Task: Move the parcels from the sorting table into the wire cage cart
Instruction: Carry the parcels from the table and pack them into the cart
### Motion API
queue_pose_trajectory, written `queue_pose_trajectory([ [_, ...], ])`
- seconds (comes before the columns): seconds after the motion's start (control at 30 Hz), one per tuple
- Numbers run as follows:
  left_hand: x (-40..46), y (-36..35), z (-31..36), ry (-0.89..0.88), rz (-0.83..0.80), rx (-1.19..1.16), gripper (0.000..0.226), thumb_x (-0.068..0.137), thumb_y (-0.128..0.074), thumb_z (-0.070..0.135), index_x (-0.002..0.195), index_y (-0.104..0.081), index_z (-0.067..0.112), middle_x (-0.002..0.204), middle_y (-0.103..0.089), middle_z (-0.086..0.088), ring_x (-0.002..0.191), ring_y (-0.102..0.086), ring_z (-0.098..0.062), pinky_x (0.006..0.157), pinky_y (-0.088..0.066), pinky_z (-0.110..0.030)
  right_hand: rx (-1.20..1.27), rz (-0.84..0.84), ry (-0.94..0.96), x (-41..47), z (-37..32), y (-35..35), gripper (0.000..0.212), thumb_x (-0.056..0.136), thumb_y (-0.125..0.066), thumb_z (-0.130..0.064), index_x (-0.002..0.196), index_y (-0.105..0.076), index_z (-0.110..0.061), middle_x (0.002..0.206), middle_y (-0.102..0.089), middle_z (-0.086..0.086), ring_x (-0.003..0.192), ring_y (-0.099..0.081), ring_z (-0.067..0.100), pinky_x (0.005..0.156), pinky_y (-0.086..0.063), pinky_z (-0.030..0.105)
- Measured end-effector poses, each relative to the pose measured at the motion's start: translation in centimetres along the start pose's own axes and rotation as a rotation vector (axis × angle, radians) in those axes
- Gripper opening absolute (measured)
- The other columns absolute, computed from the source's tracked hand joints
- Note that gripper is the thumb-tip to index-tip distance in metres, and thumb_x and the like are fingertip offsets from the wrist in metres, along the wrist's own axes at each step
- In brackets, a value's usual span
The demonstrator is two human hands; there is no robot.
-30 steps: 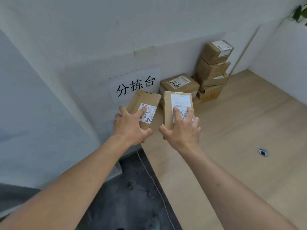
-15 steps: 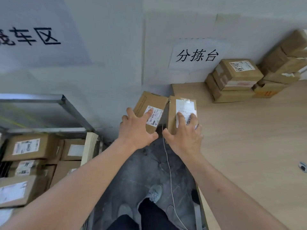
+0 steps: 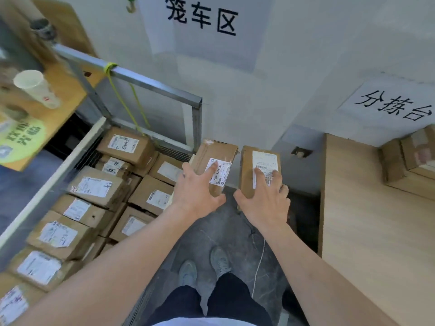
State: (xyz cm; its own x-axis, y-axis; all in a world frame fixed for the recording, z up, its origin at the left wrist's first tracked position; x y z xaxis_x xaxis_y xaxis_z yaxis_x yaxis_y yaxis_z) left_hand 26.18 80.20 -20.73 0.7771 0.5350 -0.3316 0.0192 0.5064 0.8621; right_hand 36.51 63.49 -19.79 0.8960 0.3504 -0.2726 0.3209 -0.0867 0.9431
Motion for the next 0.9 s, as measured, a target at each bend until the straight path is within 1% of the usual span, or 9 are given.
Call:
queue_pose_trajectory([
  [0.07, -0.2, 0.2, -2.2, 0.081, 0.007, -0.021, 0.094, 0.081, -0.065, 0.072, 0.160, -0.019, 0.048, 0.136, -0.025, -0.012, 0.120, -0.042, -0.036, 0.100, -0.047, -0.044, -0.022, -0.033, 0.067, 0.5, -1.9, -1.0, 0.085, 0.087, -0.051, -0.074, 0.157, -0.020, -0.038, 0.166, -0.012, 0.008, 0.145, -0.028, 0.046, 0.112, -0.039, 0.060],
  [0.2, -1.0, 0.4, -6.4, 0.252, 0.042, -0.063, 0.093, 0.082, -0.063, 0.074, 0.159, -0.018, 0.048, 0.141, -0.023, -0.013, 0.117, -0.045, -0.037, 0.095, -0.051, -0.044, -0.077, -0.112, 0.215, 1.5, -6.2, -3.1, 0.086, 0.087, -0.049, -0.076, 0.158, -0.018, -0.039, 0.167, -0.010, 0.007, 0.147, -0.026, 0.046, 0.115, -0.037, 0.060],
  [0.27, -1.7, 0.2, -8.2, 0.322, 0.066, -0.088, 0.092, 0.082, -0.062, 0.074, 0.159, -0.020, 0.048, 0.137, -0.024, -0.014, 0.116, -0.045, -0.037, 0.094, -0.050, -0.044, -0.098, -0.139, 0.301, 1.7, -8.3, -4.0, 0.086, 0.087, -0.049, -0.077, 0.158, -0.019, -0.038, 0.167, -0.011, 0.007, 0.146, -0.028, 0.046, 0.114, -0.037, 0.059],
  [0.4, -3.9, -0.1, -11.5, 0.468, 0.116, -0.174, 0.093, 0.080, -0.062, 0.077, 0.159, -0.022, 0.048, 0.129, -0.024, -0.009, 0.115, -0.045, -0.037, 0.095, -0.051, -0.046, -0.142, -0.180, 0.480, 1.5, -12.2, -5.9, 0.088, 0.085, -0.047, -0.079, 0.158, -0.022, -0.037, 0.165, -0.016, 0.007, 0.140, -0.034, 0.045, 0.109, -0.042, 0.058],
  [0.5, -6.0, -0.5, -13.6, 0.583, 0.143, -0.226, 0.094, 0.080, -0.061, 0.079, 0.159, -0.021, 0.048, 0.130, -0.024, -0.009, 0.117, -0.045, -0.038, 0.095, -0.052, -0.046, -0.173, -0.229, 0.594, 0.7, -14.9, -7.4, 0.091, 0.083, -0.046, -0.082, 0.158, -0.022, -0.036, 0.165, -0.015, 0.008, 0.141, -0.032, 0.046, 0.110, -0.041, 0.058],
  [0.67, -10.2, -1.1, -17.1, 0.747, 0.203, -0.319, 0.092, 0.082, -0.060, 0.078, 0.160, -0.021, 0.049, 0.129, -0.025, -0.008, 0.118, -0.048, -0.038, 0.098, -0.050, -0.044, -0.213, -0.273, 0.779, -2.1, -19.0, -9.5, 0.085, 0.083, -0.052, -0.076, 0.154, -0.031, -0.034, 0.162, -0.020, 0.008, 0.135, -0.036, 0.046, 0.106, -0.042, 0.055],
  [0.77, -13.6, -1.8, -19.4, 0.850, 0.237, -0.392, 0.090, 0.083, -0.061, 0.077, 0.159, -0.020, 0.051, 0.129, -0.025, -0.007, 0.118, -0.048, -0.037, 0.098, -0.048, -0.044, -0.232, -0.299, 0.868, -4.9, -21.6, -11.2, 0.085, 0.078, -0.054, -0.078, 0.150, -0.036, -0.037, 0.161, -0.023, 0.011, 0.132, -0.039, 0.046, 0.102, -0.042, 0.054],
  [0.9, -19.1, -3.1, -23.2, 0.971, 0.265, -0.454, 0.091, 0.082, -0.058, 0.080, 0.159, -0.017, 0.052, 0.131, -0.025, -0.007, 0.121, -0.046, -0.035, 0.095, -0.051, -0.044, -0.273, -0.355, 0.998, -10.0, -24.8, -14.0, 0.088, 0.079, -0.052, -0.083, 0.153, -0.036, -0.037, 0.162, -0.023, 0.011, 0.134, -0.039, 0.043, 0.107, -0.040, 0.054],
])
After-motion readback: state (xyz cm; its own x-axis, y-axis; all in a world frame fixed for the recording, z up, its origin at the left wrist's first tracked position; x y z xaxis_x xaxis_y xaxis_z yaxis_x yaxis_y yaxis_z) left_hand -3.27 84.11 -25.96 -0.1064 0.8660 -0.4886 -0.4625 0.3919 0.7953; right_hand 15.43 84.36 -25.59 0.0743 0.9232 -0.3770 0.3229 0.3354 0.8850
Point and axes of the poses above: each hand's wrist, its own x-axis towards the middle knuckle, its own y-axis out of the back of the hand, z = x × y, the point moved 7 cm from there along x, towards the middle knuckle
